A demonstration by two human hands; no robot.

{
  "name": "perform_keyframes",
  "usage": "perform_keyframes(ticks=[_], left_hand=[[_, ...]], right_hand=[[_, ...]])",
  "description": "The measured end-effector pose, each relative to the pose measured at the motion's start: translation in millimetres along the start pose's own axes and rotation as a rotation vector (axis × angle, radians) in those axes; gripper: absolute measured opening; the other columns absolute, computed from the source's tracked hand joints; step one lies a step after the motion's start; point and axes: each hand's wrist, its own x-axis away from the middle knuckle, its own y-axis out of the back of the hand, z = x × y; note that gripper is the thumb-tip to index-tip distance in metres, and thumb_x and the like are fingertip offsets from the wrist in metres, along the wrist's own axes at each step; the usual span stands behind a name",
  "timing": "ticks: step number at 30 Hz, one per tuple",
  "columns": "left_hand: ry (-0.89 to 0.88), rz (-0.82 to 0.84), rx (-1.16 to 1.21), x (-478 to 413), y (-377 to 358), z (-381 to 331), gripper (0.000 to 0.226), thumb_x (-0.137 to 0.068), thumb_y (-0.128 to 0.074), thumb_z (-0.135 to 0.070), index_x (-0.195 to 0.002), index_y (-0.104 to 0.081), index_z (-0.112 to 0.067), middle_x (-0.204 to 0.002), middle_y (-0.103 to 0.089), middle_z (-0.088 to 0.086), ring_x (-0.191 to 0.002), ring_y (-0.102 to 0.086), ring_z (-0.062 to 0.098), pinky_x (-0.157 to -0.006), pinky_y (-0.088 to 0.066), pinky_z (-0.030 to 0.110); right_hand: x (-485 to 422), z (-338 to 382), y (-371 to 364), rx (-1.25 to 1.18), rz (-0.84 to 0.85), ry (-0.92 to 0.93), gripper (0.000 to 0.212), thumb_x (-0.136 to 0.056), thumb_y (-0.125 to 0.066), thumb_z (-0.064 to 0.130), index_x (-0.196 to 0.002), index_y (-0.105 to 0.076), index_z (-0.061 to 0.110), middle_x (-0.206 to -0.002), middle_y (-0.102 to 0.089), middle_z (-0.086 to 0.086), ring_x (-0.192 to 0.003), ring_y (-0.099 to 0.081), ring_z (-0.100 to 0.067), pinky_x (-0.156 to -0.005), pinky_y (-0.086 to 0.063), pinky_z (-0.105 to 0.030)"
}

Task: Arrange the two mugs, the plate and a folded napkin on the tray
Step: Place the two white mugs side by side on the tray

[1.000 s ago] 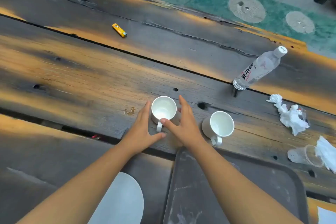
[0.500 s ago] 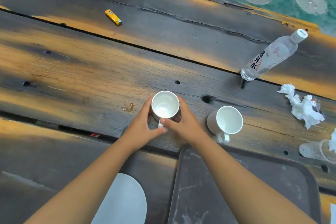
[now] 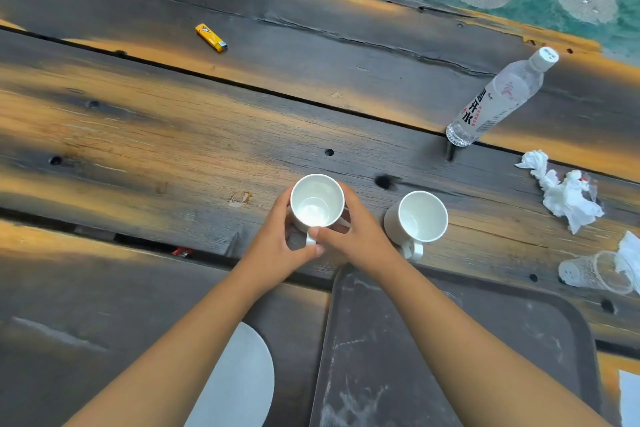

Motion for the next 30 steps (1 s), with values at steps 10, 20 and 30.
perform_keyframes(ticks=[10, 20, 30], left_hand=[[-0.028, -0.025, -0.035, 49.6, -44.8, -30.0, 0.099, -0.072, -0.086, -0.037, -0.148, -0.026, -0.054, -0.142, -0.048, -0.03, -0.132, -0.046, -0.009, -0.104, -0.045, 0.029], [-0.004, 0.061, -0.04, 87.5, -109.7, -33.0, 0.102, -0.071, -0.088, -0.035, -0.149, -0.026, -0.052, -0.148, -0.045, -0.025, -0.136, -0.048, 0.004, -0.109, -0.049, 0.039], [0.049, 0.182, -0.086, 104.4, -156.5, -29.9, 0.106, -0.075, -0.084, -0.034, -0.154, -0.015, -0.049, -0.154, -0.037, -0.027, -0.144, -0.04, 0.004, -0.118, -0.04, 0.041]], right_hand=[[65.9, -0.6, 30.7, -0.01, -0.002, 0.026, 0.08, -0.077, -0.082, 0.023, -0.141, -0.043, 0.05, -0.137, -0.059, 0.021, -0.13, -0.057, -0.005, -0.108, -0.051, -0.037], [137.3, -27.9, 68.0, 0.024, -0.045, -0.003, 0.078, -0.076, -0.082, 0.027, -0.138, -0.044, 0.056, -0.135, -0.061, 0.025, -0.129, -0.055, 0.001, -0.104, -0.048, -0.03], [173.8, -64.2, 96.5, 0.038, -0.045, -0.062, 0.082, -0.078, -0.083, 0.026, -0.144, -0.041, 0.052, -0.14, -0.057, 0.027, -0.134, -0.053, -0.004, -0.11, -0.049, -0.042]])
